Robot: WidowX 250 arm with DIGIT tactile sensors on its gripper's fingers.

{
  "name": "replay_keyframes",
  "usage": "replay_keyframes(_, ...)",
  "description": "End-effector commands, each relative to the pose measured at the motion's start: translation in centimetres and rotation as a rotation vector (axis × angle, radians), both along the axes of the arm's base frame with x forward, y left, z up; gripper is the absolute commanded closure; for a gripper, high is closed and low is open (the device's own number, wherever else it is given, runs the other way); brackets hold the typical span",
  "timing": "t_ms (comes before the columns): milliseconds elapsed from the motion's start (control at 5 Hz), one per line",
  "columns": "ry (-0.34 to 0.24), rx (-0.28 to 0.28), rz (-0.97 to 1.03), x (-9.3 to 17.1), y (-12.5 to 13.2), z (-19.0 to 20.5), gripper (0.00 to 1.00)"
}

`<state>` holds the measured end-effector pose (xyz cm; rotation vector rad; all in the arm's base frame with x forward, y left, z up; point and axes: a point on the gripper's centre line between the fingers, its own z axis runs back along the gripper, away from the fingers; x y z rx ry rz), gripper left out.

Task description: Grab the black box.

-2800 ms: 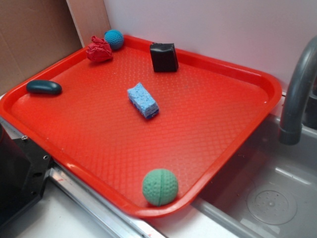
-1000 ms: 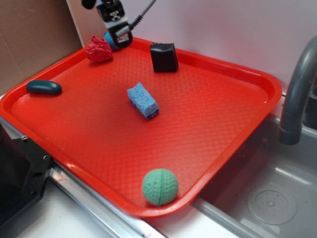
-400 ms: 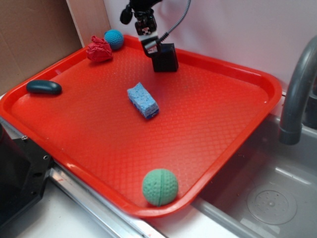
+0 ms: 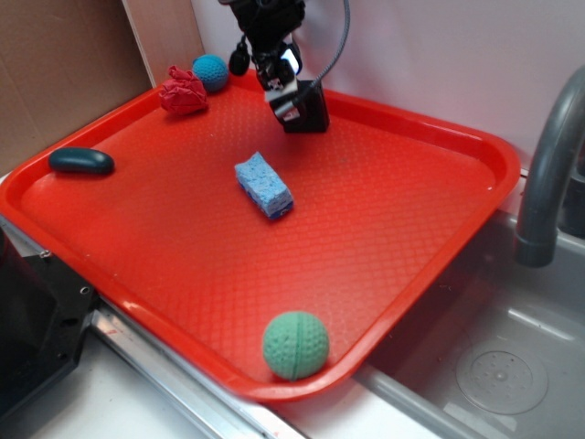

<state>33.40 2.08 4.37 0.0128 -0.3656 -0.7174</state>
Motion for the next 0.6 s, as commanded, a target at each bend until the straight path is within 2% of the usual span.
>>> replay_keyframes(0, -0.013, -0.049, -0.002, 0.3, -0.9, 0.1, 1.0)
replay_keyframes(200, -0.005, -0.077, 0.001, -0.1, -1.3, 0.3, 1.0)
replay_keyframes(400, -0.016, -0.075, 0.054, -1.1, -1.2, 1.4, 1.0)
